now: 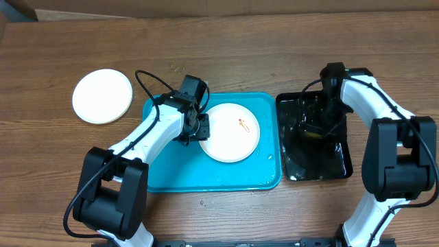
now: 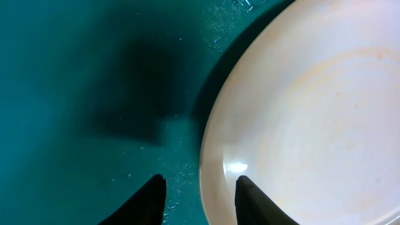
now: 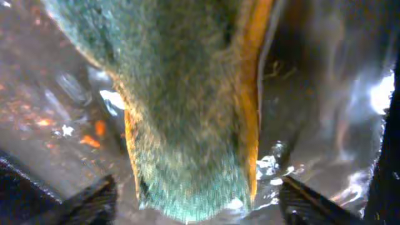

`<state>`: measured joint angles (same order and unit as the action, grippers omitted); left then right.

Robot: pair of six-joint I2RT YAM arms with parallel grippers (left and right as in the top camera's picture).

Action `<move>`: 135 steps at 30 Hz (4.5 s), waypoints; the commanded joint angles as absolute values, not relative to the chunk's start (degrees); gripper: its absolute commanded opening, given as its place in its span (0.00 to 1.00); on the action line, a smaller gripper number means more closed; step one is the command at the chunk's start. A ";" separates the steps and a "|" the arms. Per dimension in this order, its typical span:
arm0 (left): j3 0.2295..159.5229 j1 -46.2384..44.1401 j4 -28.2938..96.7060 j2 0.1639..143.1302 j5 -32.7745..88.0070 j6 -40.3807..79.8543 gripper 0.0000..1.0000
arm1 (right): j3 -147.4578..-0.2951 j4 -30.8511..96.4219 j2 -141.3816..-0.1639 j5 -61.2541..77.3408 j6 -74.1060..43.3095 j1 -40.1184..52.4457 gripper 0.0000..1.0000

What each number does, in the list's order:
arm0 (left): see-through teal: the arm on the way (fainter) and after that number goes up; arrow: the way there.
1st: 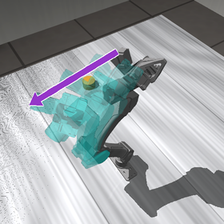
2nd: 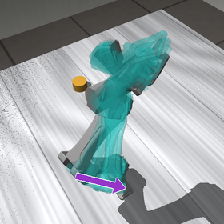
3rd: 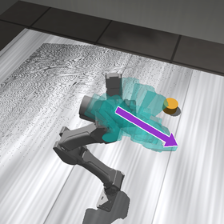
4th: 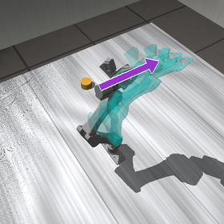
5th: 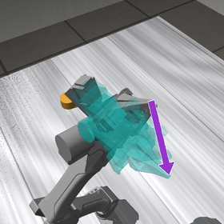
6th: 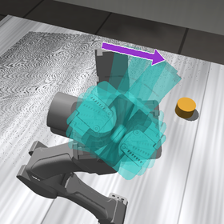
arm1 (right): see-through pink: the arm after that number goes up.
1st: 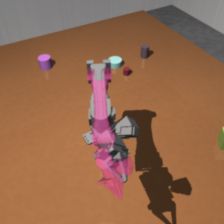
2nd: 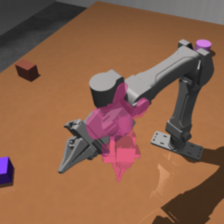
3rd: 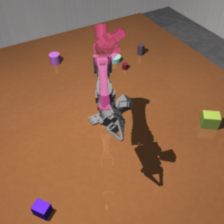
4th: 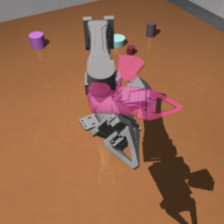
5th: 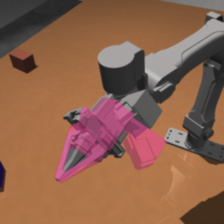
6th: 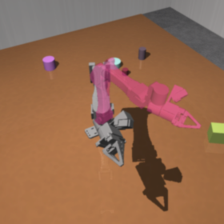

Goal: Clean dirty plates on tray and stack at the side
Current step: 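Grasp the green-yellow sponge in the black tray with the right gripper, then rub the sponge around the black tray bottom with the right gripper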

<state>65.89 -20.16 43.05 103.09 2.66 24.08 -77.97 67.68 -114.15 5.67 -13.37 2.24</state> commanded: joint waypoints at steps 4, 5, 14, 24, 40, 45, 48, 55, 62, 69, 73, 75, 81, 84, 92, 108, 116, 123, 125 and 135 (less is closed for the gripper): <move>66.78 -20.27 43.05 103.50 1.21 24.86 0.38 | -85.14 64.07 -112.62 2.81 -13.47 1.65 0.89; 66.78 -20.27 43.05 103.50 1.23 24.86 0.38 | -85.12 63.22 -112.64 1.98 -13.47 1.65 0.89; 66.78 -20.27 43.05 103.50 1.21 24.84 0.38 | -80.29 54.11 -113.27 -0.36 -13.56 1.87 0.78; 66.78 -20.27 43.05 103.50 1.02 24.62 0.38 | -77.67 49.32 -113.25 -0.32 -13.58 1.87 0.15; 66.76 -20.27 43.00 103.50 0.86 24.64 0.35 | -80.16 58.83 -113.25 2.57 -13.56 2.39 0.54; 66.26 -20.27 42.52 103.50 0.47 24.67 0.34 | -80.16 56.58 -113.25 2.52 -13.56 2.61 0.54; 65.12 -20.27 41.15 103.50 0.19 24.69 0.34 | -80.16 55.94 -113.25 2.63 -13.56 2.61 0.55; 64.86 -20.27 40.23 103.50 0.23 24.91 0.32 | -80.66 56.31 -113.25 2.66 -13.54 2.52 0.33; 64.86 -20.29 39.83 104.22 0.21 24.91 0.33 | -80.64 56.29 -113.25 2.66 -13.54 2.63 0.39; 64.86 -20.27 39.24 105.71 0.45 25.36 0.32 | -80.64 57.39 -113.25 2.66 -13.54 2.63 0.30; 64.86 -20.27 39.18 105.71 0.45 25.34 0.31 | -80.64 57.63 -113.25 2.68 -13.54 2.61 0.13; 64.86 -20.27 39.31 105.71 0.40 25.32 0.31 | -80.64 57.63 -113.25 2.70 -13.54 2.61 0.04; 64.86 -20.29 39.24 105.75 -0.01 25.32 0.24 | -80.68 57.12 -113.25 2.68 -13.54 2.61 0.04; 64.86 -20.29 39.13 105.75 -0.01 25.34 0.19 | -80.88 57.80 -113.14 2.68 -13.54 2.61 0.04; 63.94 -20.27 38.00 105.75 -0.01 25.34 0.28 | -83.88 61.04 -112.71 1.52 -11.75 3.01 0.04; 63.79 -20.27 37.10 107.46 0.08 25.34 0.04 | -83.53 64.97 -108.99 -12.53 -15.49 8.32 0.04; 63.81 -20.27 37.21 107.46 0.25 25.32 0.04 | -83.55 65.28 -108.88 -8.91 -14.26 8.62 0.04; 63.88 -20.27 37.17 107.46 0.69 25.32 0.04 | -85.60 66.59 -107.00 -8.91 -14.79 8.99 0.04; 63.88 -20.27 37.19 107.46 0.69 25.32 0.04 | -85.97 66.46 -105.73 -8.91 -14.57 9.19 0.04; 63.88 -20.27 37.17 107.46 0.67 25.30 0.04 | -85.78 65.78 -105.38 -8.86 -14.59 9.45 0.04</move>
